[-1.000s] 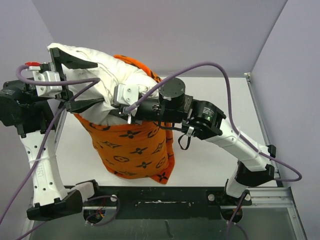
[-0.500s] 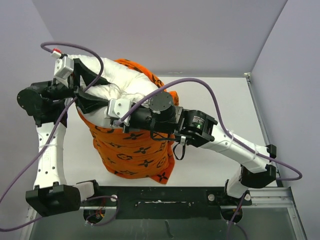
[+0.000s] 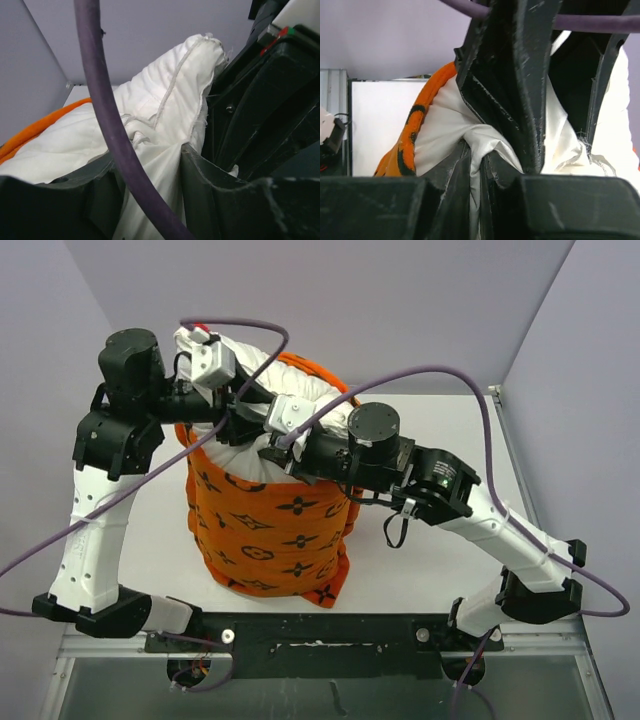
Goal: Remove the pillowcase from the pillow
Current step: Remove the pillow from the pillowcase.
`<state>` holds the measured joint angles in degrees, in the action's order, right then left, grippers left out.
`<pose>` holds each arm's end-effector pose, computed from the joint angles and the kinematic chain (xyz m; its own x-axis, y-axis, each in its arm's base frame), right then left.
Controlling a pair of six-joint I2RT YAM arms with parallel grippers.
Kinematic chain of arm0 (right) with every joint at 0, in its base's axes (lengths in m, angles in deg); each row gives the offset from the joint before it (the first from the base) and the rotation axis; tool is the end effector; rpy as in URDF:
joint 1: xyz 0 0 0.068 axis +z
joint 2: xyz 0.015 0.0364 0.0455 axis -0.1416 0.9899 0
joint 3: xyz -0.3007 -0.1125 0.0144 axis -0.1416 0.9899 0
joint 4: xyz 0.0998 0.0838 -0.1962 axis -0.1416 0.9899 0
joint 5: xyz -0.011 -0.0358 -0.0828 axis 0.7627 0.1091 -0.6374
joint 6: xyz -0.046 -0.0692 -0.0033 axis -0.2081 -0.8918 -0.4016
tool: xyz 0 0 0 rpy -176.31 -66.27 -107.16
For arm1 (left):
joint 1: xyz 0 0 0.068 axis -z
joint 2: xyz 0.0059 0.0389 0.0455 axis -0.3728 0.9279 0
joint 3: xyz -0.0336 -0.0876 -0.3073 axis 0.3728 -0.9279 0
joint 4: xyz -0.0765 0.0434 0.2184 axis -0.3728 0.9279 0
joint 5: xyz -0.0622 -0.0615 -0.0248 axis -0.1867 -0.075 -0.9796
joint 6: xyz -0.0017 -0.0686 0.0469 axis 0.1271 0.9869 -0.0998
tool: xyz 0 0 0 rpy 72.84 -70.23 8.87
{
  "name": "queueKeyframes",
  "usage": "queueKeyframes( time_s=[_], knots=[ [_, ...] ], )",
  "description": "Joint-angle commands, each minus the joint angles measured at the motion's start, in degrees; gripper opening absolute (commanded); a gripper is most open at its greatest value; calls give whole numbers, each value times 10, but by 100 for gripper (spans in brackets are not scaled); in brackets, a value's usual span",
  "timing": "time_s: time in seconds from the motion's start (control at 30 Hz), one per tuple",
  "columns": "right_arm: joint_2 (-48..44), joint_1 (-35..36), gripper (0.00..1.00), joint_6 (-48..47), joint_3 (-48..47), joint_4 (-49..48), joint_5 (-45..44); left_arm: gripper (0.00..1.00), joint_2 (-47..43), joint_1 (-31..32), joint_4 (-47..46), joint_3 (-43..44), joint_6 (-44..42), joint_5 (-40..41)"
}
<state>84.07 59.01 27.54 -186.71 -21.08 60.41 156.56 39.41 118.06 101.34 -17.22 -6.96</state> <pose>0.1201 0.2911 0.5628 0.2306 -0.1938 -0.9536 -0.9053 0.3166 -0.2832 0.1765 -0.1258 0.5818 0.0643 0.0389 -0.9972 0.9939 0.0877 0.0675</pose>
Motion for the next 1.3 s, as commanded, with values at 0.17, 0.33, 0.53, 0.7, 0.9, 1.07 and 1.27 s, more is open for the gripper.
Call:
queueKeyframes(
  time_s=[0.17, 0.33, 0.53, 0.7, 0.9, 1.07, 1.27],
  knots=[
    [-75, -43, 45, 161, 85, -184, -43, 0, 39, 78, 216, 180, -264, 462],
    [-168, -45, 81, 225, 182, -190, -219, 0, 50, 79, 161, 262, -252, 434],
    [-282, -50, 87, 331, 311, -160, -371, 0, 33, 81, 137, 237, -227, 403],
    [-338, -50, 81, 338, 376, -177, -390, 0, 1, 81, 116, 178, -241, 401],
    [-256, -80, 88, 311, 296, -98, -427, 0, -1, 82, 147, 146, -228, 366],
    [-235, -305, 99, 465, 332, -59, -282, 48, -24, 81, 89, -36, -268, 419],
    [-138, -524, 98, 518, 335, -68, -90, 96, 52, 69, 86, -96, -266, 409]
  ],
)
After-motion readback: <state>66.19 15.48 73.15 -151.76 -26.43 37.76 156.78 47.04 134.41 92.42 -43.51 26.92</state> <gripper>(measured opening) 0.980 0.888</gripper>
